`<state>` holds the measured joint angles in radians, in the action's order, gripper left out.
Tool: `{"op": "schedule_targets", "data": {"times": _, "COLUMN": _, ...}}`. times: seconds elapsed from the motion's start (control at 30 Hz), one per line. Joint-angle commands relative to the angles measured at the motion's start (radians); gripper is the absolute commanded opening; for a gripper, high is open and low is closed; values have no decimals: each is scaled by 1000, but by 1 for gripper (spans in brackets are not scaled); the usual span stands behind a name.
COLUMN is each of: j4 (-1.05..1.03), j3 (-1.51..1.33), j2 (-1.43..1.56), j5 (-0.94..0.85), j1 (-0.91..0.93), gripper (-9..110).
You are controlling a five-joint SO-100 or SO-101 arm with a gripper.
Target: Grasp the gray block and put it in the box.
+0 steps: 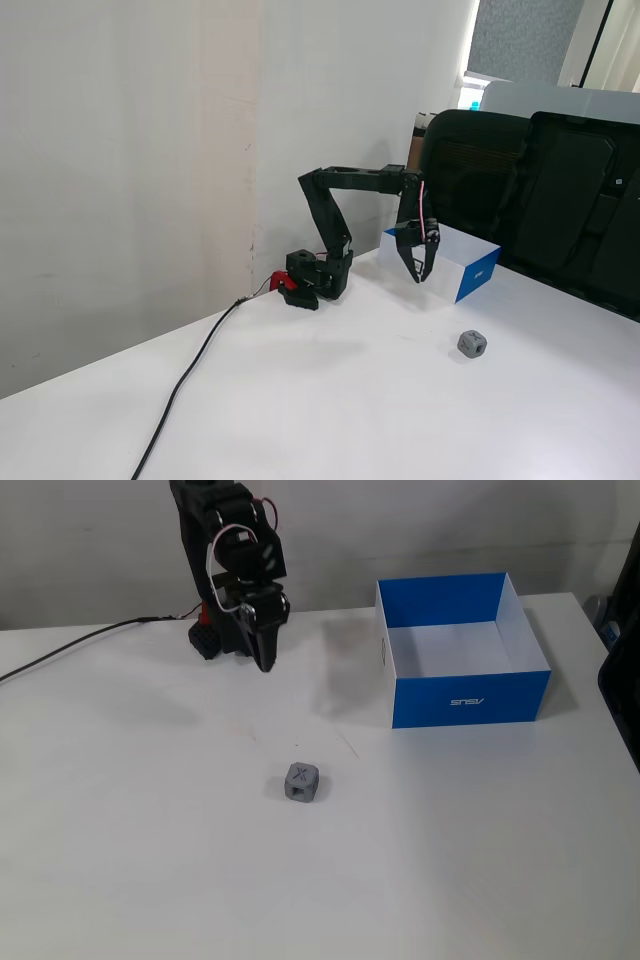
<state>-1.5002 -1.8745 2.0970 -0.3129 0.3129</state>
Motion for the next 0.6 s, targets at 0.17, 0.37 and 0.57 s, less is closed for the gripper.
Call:
{"op": "schedule_targets", "data": {"times": 0.17, "j4": 46, "j3": 262, "j2": -304, "j5": -8, "j1": -8, "gripper": 7}}
{"op": "schedule_targets", "data": {"times": 0.37, "j4": 49, "j3": 353, "j2": -413, "j5": -8, "j1": -3, "gripper": 18}}
{"op": "schedule_targets", "data": {"times": 0.57, "j4": 29, "j3": 422, "j2": -479, "j5": -9, "j1": -2, "gripper": 29}}
